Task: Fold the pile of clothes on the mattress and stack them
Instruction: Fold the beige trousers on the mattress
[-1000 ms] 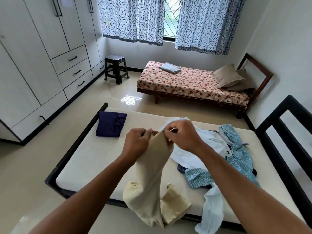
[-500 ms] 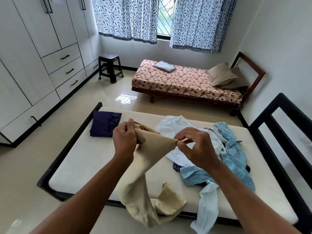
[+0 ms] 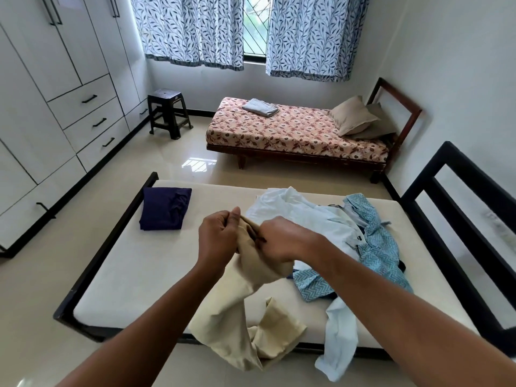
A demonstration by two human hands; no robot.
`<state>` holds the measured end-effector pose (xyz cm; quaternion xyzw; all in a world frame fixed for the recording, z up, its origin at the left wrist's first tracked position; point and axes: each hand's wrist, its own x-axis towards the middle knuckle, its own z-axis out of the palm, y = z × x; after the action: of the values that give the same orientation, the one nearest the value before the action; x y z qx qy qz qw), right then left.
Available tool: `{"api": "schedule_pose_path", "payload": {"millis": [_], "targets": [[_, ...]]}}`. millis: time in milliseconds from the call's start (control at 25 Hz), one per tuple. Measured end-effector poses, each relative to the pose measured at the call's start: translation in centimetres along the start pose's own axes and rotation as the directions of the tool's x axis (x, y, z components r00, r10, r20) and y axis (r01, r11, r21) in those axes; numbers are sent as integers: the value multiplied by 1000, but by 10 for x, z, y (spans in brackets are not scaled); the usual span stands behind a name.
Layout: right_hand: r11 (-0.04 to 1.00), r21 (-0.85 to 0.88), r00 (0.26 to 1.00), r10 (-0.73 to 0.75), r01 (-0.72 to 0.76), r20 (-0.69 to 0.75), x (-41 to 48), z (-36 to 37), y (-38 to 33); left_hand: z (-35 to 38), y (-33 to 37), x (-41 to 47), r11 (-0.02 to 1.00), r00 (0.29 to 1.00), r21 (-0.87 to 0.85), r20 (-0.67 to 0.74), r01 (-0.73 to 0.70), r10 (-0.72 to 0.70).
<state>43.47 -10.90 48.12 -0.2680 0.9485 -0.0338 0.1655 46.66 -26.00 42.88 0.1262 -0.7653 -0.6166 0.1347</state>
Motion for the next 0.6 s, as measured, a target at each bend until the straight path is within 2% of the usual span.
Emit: {"api": "schedule_pose_path", "payload": {"millis": [80,160,240,320,360,400,440,480,520,560,600], "targets": [[995,-92,978,-7,27,207,3,-10,-2,4,3,-4,1000,1000,-2,12,-15,15],[976,-191,935,-33,106,352,4,-18,-3,8,6,-12,1000,1000,-8,31,-5,5],[955,-251,901,-35,158,431,3,-19,-5,10,7,-17,1000,998,-11,59,0,1],[935,-291,897,-57,201,438,2,-18,-6,9,6,-18,1000,997,-9,78,-14,15],[936,-281,919,-96,214,382,2,-19,-3,8,5,-17,1000,997,-18,76,-15,16],[954,-225,954,-137,200,266,3,-22,5,5,2,-15,1000,998,-26,65,-10,11],[979,-117,984,-160,168,77,6,-26,16,2,-1,-11,1000,999,-29,51,-3,5],[989,26,977,-141,147,-158,10,-31,28,-1,-5,-8,1000,999,-26,35,4,-3],[969,188,921,-75,157,-382,11,-35,41,-4,-8,-8,1000,1000,-19,27,14,-13],[908,369,838,40,196,-545,11,-39,53,-7,-9,-10,1000,999,-10,31,20,-19],[781,568,763,195,259,-616,9,-41,62,-9,-10,-15,1000,999,-2,47,17,-17]]}}
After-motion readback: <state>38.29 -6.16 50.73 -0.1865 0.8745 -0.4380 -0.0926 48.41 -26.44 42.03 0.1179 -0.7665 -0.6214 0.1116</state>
